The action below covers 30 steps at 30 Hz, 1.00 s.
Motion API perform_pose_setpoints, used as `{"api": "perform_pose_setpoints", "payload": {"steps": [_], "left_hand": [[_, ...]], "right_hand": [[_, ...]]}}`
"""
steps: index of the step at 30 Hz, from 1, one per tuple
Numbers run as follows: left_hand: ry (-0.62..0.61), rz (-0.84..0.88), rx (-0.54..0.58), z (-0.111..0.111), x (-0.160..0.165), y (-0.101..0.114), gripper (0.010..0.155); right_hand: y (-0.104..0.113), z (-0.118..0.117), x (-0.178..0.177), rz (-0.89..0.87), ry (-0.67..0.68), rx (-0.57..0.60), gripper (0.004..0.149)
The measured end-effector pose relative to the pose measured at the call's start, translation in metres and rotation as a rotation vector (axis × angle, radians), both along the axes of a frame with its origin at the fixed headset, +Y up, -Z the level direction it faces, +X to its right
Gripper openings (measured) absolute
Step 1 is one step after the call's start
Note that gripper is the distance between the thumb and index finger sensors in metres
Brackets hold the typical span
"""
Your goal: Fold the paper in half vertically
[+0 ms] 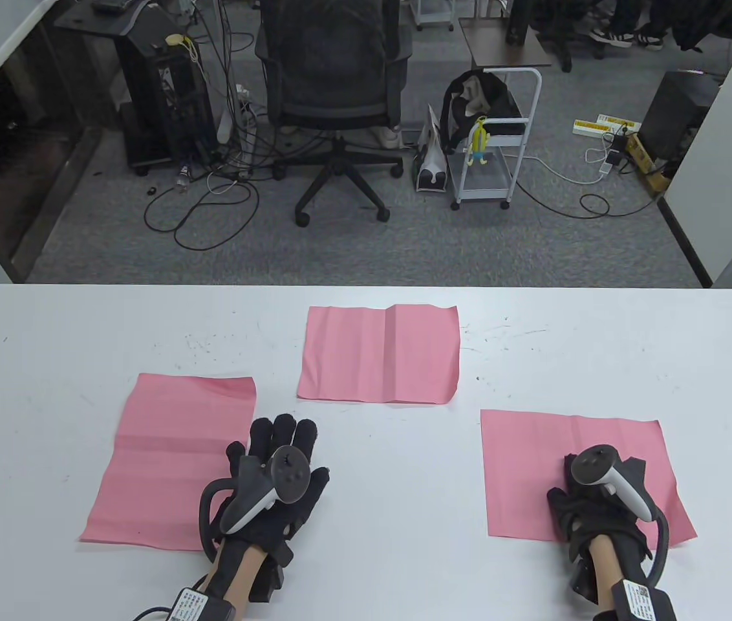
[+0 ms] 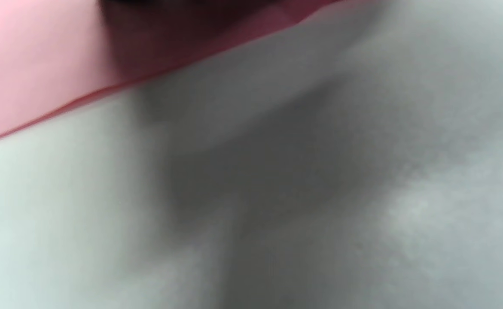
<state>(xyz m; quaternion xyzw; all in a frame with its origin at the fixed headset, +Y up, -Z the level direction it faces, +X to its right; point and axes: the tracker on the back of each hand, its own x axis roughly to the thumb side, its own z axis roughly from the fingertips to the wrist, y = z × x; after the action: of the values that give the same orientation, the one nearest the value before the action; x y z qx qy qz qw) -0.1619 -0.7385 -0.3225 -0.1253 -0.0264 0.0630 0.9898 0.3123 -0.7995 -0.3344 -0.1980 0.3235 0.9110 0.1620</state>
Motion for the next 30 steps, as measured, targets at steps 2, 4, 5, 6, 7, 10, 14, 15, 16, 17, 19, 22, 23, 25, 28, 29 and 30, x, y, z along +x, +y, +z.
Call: {"api": "perform_pose_setpoints", "payload": {"steps": [2, 4, 5, 6, 7, 10, 14, 15, 16, 17, 19, 22, 23, 25, 28, 29, 30], "left_hand": [[-0.001, 0.001, -0.001, 0.000, 0.000, 0.000, 0.079], [-0.003, 0.000, -0.002, 0.000, 0.001, 0.000, 0.079], [-0.004, -0.001, -0.002, 0.000, 0.001, 0.000, 0.079], [-0.004, -0.001, -0.003, 0.000, 0.001, 0.000, 0.079], [-0.004, -0.001, -0.004, 0.000, 0.001, 0.000, 0.079], [-0.005, 0.002, -0.007, 0.000, 0.001, -0.001, 0.079], [-0.010, 0.004, -0.008, 0.000, 0.002, -0.001, 0.079], [-0.012, 0.004, -0.009, 0.000, 0.003, -0.001, 0.079], [-0.014, 0.004, -0.011, 0.000, 0.003, -0.002, 0.079], [-0.014, 0.004, -0.012, 0.000, 0.003, -0.002, 0.079], [-0.015, 0.006, -0.017, 0.000, 0.003, -0.002, 0.079], [-0.016, 0.007, -0.022, 0.000, 0.003, -0.002, 0.079], [-0.017, 0.007, -0.025, 0.000, 0.003, -0.002, 0.079], [-0.018, 0.005, -0.030, 0.000, 0.004, -0.003, 0.079], [-0.022, 0.002, -0.034, 0.000, 0.004, -0.003, 0.079], [-0.023, 0.003, -0.036, 0.000, 0.005, -0.003, 0.079], [-0.026, 0.004, -0.038, 0.000, 0.005, -0.003, 0.079]], "right_hand": [[-0.001, 0.001, -0.004, -0.008, 0.005, 0.000, 0.070], [-0.002, 0.002, -0.009, -0.004, 0.022, -0.005, 0.070], [-0.002, 0.003, -0.014, 0.011, 0.034, -0.011, 0.071], [-0.002, 0.003, -0.016, 0.016, 0.040, -0.012, 0.071], [-0.002, 0.004, -0.023, 0.023, 0.057, -0.013, 0.071], [-0.002, 0.007, -0.044, 0.044, 0.098, -0.015, 0.071], [-0.003, 0.006, -0.072, 0.062, 0.143, -0.019, 0.070], [-0.003, 0.006, -0.079, 0.065, 0.155, -0.021, 0.070], [-0.003, 0.005, -0.087, 0.067, 0.165, -0.024, 0.070], [-0.003, 0.005, -0.093, 0.068, 0.172, -0.025, 0.070], [-0.004, 0.004, -0.110, 0.072, 0.190, -0.028, 0.070], [-0.004, 0.003, -0.133, 0.075, 0.210, -0.030, 0.070], [-0.004, 0.002, -0.143, 0.073, 0.220, -0.030, 0.070], [-0.004, 0.001, -0.161, 0.083, 0.239, -0.030, 0.070], [-0.004, 0.000, -0.187, 0.091, 0.260, -0.026, 0.070], [-0.004, 0.000, -0.194, 0.088, 0.258, -0.027, 0.070], [-0.004, 0.000, -0.203, 0.093, 0.265, -0.033, 0.070]]}}
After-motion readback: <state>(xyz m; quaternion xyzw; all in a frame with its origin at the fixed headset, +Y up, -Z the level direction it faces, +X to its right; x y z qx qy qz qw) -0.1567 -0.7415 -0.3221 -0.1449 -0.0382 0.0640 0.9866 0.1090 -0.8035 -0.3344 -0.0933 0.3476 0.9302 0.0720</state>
